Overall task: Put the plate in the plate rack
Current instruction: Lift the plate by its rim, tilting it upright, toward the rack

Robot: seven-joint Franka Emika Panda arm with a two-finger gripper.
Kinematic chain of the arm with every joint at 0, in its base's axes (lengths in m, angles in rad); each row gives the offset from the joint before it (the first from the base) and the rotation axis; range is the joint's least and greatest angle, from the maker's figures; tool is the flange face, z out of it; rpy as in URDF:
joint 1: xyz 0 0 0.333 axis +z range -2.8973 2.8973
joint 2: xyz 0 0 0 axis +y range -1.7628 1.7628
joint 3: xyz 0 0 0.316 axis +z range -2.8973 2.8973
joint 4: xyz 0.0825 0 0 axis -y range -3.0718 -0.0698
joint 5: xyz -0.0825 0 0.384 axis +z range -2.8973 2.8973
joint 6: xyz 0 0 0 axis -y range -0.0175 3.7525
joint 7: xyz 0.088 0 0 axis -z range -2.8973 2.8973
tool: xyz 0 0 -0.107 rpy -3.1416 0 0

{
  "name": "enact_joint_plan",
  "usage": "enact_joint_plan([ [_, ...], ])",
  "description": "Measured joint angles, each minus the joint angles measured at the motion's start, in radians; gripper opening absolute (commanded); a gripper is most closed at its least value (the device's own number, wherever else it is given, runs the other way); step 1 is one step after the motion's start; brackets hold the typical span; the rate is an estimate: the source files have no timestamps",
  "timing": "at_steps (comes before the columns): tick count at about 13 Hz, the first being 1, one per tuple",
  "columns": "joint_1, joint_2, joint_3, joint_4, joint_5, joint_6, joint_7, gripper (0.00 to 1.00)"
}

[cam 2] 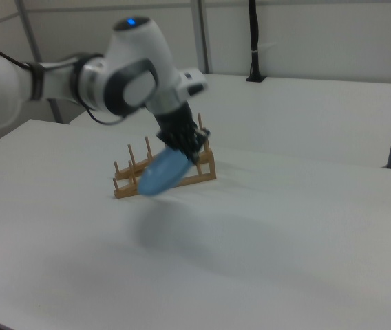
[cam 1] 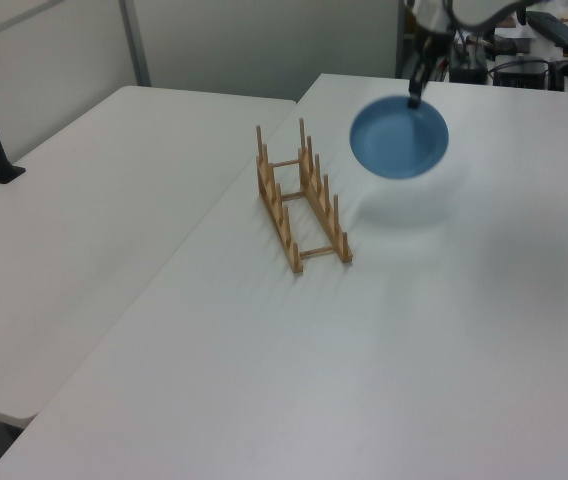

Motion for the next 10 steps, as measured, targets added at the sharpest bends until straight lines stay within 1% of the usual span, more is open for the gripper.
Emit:
enact_joint_plan([
  [2, 0.065, -0.054, 0.008, 0.032, -0.011, -0.004, 0.001, 0.00],
  [3, 0.090, -0.072, 0.033, 0.051, -0.053, -0.004, 0.018, 0.00],
  [4, 0.101, -0.082, 0.081, 0.071, -0.140, -0.004, 0.079, 0.00],
  [6, 0.109, -0.085, 0.202, 0.092, -0.410, -0.004, 0.276, 0.00],
  [8, 0.116, -0.073, 0.302, 0.089, -0.675, -0.005, 0.495, 0.00],
  [9, 0.118, -0.060, 0.342, 0.084, -0.774, -0.005, 0.590, 0.00],
  [10, 0.132, -0.041, 0.369, 0.080, -0.851, -0.005, 0.673, 0.00],
])
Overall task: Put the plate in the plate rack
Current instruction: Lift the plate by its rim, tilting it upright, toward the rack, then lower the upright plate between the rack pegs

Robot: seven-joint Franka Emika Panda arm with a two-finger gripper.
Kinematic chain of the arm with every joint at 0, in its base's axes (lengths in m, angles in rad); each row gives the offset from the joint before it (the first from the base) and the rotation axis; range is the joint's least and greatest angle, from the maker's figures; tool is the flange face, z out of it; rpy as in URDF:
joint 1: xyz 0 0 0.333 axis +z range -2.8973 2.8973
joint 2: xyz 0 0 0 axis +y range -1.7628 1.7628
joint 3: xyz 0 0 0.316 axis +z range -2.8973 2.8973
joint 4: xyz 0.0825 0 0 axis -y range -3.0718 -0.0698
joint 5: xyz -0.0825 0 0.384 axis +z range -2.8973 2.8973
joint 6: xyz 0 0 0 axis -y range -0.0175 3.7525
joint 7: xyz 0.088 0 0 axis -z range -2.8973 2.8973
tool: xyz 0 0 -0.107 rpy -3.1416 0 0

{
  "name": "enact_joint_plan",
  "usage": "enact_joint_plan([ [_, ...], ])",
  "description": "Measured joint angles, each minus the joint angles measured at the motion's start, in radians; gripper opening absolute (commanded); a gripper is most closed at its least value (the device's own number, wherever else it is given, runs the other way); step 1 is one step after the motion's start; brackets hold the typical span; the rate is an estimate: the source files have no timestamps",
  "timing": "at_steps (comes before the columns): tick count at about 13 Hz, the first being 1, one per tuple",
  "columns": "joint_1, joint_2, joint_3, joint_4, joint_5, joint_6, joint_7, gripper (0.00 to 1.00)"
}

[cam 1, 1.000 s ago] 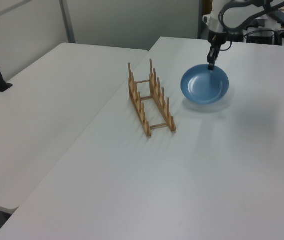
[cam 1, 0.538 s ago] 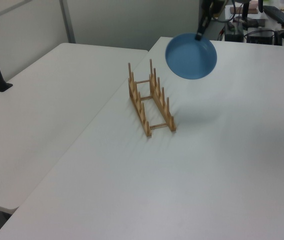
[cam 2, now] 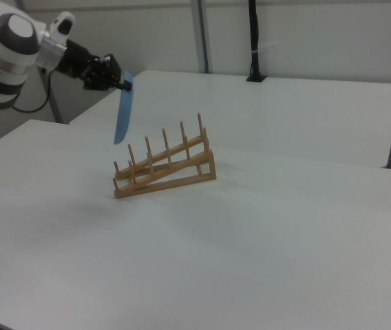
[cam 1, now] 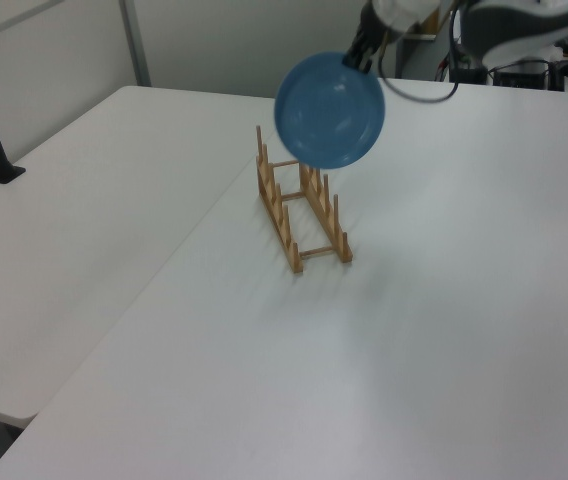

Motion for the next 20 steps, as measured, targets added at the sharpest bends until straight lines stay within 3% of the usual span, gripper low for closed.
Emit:
enact_joint_plan([
  [6, 0.182, 0.150, 0.013, -0.029, -0.373, -0.108, 0.382, 0.00],
  [14, 0.222, 0.214, 0.012, -0.047, -0.531, -0.198, 0.493, 0.00],
  [20, 0.232, 0.256, 0.012, -0.050, -0.547, -0.203, 0.508, 0.00],
])
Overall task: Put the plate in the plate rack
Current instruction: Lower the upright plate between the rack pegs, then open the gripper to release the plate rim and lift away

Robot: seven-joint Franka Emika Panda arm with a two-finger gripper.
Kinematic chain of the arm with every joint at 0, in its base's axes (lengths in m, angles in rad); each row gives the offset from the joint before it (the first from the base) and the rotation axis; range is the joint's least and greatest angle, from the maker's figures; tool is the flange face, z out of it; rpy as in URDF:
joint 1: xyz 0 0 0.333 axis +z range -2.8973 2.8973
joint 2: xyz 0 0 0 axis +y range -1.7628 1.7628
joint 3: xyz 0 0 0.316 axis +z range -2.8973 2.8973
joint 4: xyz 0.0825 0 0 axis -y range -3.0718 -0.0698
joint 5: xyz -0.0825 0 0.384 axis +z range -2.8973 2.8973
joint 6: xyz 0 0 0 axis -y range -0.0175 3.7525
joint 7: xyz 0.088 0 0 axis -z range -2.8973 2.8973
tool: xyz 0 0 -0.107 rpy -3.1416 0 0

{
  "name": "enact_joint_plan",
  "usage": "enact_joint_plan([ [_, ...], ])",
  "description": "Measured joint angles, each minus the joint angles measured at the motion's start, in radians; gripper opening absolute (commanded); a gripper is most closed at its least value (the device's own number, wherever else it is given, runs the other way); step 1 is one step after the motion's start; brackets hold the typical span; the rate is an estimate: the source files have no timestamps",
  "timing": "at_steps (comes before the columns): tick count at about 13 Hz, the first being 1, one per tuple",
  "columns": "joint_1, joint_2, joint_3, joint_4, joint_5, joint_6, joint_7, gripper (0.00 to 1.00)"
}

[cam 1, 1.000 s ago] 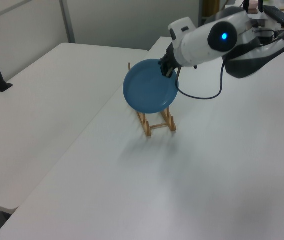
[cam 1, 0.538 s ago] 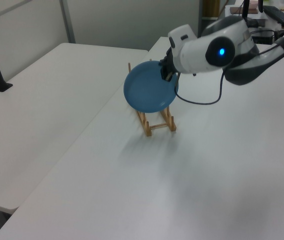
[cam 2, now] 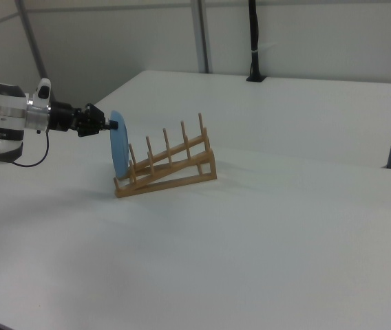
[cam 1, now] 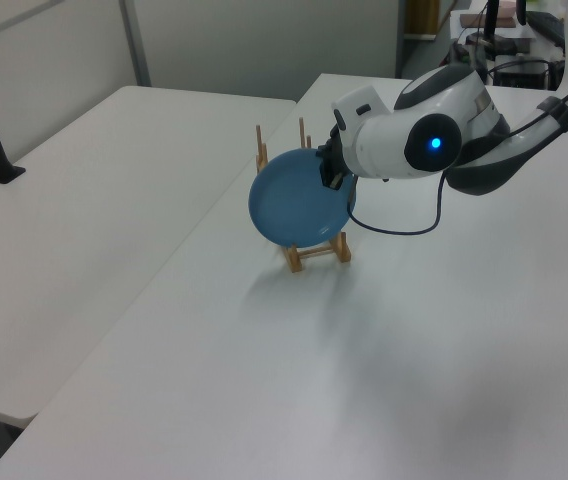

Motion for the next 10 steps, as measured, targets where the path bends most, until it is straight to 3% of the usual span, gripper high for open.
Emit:
enact_joint_plan([
  [5, 0.001, 0.026, -0.002, -0.001, -0.002, -0.008, 0.000, 0.00],
  [8, -0.002, 0.026, -0.004, -0.001, -0.002, -0.011, 0.000, 0.87],
  [9, -0.004, 0.027, -0.007, -0.001, -0.002, -0.011, 0.000, 1.00],
  [10, -0.008, 0.027, -0.009, -0.001, -0.002, -0.011, 0.000, 1.00],
])
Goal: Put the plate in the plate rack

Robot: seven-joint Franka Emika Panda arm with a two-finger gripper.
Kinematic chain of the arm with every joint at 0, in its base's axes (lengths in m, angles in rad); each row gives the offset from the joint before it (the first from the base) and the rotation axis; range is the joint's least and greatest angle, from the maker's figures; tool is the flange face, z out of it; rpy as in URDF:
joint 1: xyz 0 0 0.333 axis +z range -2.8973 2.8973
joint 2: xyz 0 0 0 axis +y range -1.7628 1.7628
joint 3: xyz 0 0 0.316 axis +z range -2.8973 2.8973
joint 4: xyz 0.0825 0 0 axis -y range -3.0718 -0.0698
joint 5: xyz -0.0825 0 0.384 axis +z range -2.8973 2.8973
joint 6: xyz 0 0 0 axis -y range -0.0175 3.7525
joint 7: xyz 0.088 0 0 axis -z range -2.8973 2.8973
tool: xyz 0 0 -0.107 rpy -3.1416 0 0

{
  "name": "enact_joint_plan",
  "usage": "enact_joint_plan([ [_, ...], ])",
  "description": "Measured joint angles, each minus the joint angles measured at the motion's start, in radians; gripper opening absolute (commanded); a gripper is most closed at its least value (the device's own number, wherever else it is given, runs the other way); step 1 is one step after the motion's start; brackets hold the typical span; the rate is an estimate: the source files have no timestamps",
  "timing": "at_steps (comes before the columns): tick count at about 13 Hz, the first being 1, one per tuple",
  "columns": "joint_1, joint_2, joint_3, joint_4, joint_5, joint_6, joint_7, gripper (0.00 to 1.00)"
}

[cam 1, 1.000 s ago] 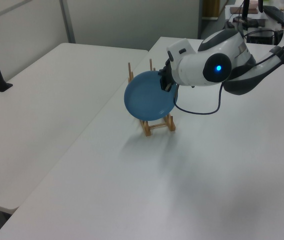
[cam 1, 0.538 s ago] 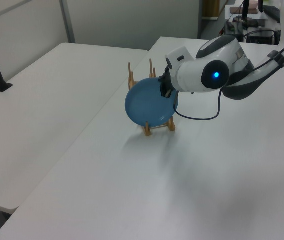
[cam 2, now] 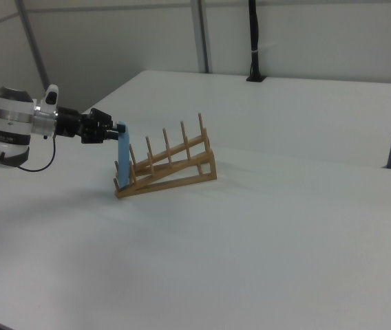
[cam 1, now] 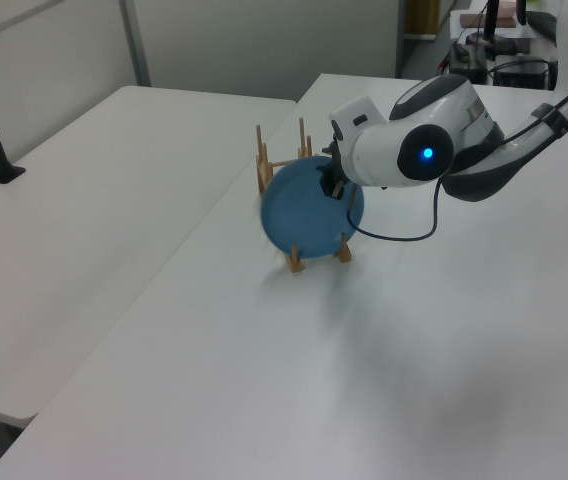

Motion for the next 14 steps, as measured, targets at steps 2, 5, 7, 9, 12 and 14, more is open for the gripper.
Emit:
enact_joint_plan([
  [2, -0.009, 0.000, 0.000, 0.003, 0.000, 0.000, 0.003, 1.00],
  [5, -0.018, -0.015, 0.000, 0.026, 0.027, 0.000, 0.020, 1.00],
  [7, -0.018, -0.042, 0.000, 0.041, 0.111, 0.000, 0.021, 1.00],
  [9, -0.018, -0.092, 0.000, 0.043, 0.227, 0.000, 0.021, 1.00],
  [12, -0.031, -0.185, 0.000, 0.043, 0.487, 0.000, 0.016, 1.00],
  [14, -0.067, -0.245, 0.000, 0.042, 0.748, 0.000, -0.056, 1.00],
])
